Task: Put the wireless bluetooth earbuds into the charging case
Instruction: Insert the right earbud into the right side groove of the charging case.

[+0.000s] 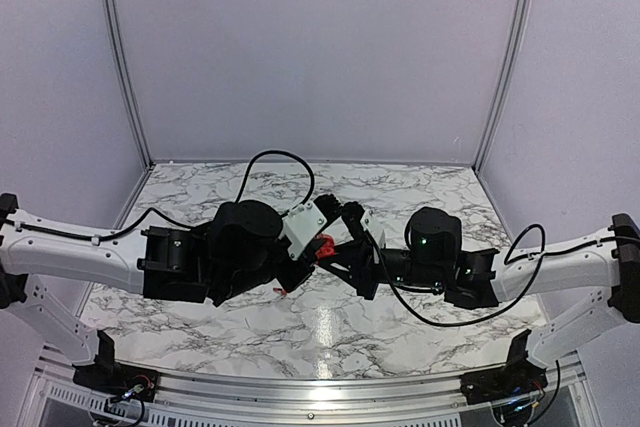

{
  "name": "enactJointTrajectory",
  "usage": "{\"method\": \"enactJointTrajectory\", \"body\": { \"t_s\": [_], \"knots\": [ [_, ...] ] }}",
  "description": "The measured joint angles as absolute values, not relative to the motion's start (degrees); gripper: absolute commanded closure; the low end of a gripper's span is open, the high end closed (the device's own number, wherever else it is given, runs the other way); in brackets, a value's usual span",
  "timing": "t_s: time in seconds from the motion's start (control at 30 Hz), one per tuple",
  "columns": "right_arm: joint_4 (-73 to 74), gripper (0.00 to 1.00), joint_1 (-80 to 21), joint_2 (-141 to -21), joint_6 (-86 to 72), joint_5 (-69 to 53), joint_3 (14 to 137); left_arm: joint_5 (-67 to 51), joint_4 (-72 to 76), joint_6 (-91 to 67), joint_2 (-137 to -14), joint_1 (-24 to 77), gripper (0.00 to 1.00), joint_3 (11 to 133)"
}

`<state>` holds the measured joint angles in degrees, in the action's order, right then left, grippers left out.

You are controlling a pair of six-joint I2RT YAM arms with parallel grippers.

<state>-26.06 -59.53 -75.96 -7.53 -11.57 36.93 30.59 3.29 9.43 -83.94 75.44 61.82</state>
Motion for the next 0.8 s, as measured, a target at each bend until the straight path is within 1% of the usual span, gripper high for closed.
{"method": "enactJointTrajectory", "body": {
  "t_s": [0.8],
  "knots": [
    [-26.2, 1.0, -59.5, -76.0, -9.2, -12.1, 36.9, 31.2, 3.4, 10.1, -85.5, 75.8, 0.92, 62.1]
  ]
}}
